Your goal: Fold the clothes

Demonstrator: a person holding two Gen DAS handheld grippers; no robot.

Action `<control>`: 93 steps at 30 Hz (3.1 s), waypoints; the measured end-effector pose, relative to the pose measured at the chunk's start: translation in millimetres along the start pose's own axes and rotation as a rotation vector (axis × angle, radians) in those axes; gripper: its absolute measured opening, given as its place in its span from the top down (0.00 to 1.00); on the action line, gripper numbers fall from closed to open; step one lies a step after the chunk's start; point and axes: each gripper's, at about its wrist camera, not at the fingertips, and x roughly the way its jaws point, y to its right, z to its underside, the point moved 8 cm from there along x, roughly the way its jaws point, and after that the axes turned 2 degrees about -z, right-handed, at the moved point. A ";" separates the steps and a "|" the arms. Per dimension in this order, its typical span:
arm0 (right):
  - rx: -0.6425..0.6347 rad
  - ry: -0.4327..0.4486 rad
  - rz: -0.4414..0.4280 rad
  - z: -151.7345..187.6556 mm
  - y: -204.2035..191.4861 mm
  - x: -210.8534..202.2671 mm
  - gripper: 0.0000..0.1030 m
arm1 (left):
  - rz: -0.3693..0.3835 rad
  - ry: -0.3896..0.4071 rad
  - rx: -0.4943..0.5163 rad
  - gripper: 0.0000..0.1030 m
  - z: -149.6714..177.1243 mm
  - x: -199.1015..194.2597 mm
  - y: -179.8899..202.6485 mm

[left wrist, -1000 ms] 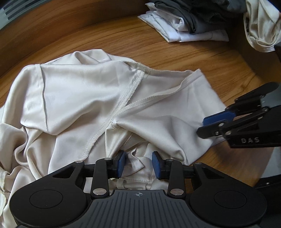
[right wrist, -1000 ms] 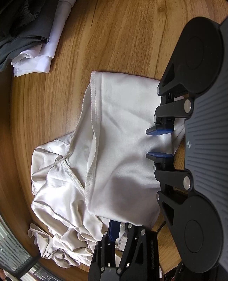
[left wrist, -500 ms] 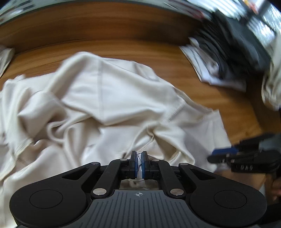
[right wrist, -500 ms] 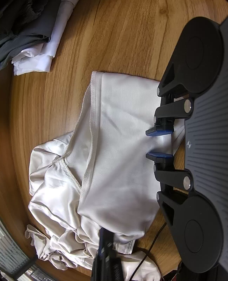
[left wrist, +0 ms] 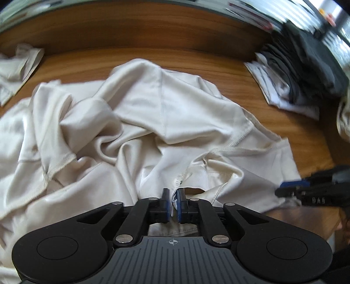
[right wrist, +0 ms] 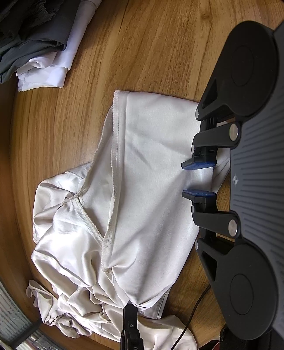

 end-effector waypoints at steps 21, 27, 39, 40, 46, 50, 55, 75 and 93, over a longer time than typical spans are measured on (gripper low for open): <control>0.022 0.014 -0.018 1.0 0.0 0.2 0.77 | -0.048 -0.022 0.154 0.72 -20.0 30.1 30.8; 0.019 0.012 -0.019 0.8 0.9 0.0 0.77 | -0.003 0.019 -0.159 0.75 -30.7 19.9 -16.0; 0.008 0.004 -0.020 0.0 -2.8 0.2 0.77 | 0.079 0.022 -0.530 0.74 -18.7 18.7 -62.9; 0.007 0.003 -0.019 -0.2 -3.1 0.3 0.77 | 0.075 0.026 -0.543 0.74 -18.0 17.8 -65.6; -0.008 -0.001 -0.008 0.0 -4.9 0.5 0.77 | 0.082 0.041 -0.598 0.77 -18.2 3.8 -85.5; -0.012 -0.001 -0.007 0.0 -4.9 0.0 0.77 | 0.111 0.004 -0.567 0.75 -15.8 -3.2 -76.4; -0.009 0.004 -0.006 0.1 -4.5 -0.5 0.77 | 0.172 -0.030 -0.491 0.69 -16.9 -7.4 -41.4; -0.022 0.004 -0.011 0.1 -5.6 -1.1 0.77 | 0.137 -0.207 -0.133 0.68 15.3 19.2 16.4; -0.059 -0.019 0.005 0.7 -13.9 -0.9 0.71 | 0.076 -0.174 0.094 0.62 18.8 34.4 49.5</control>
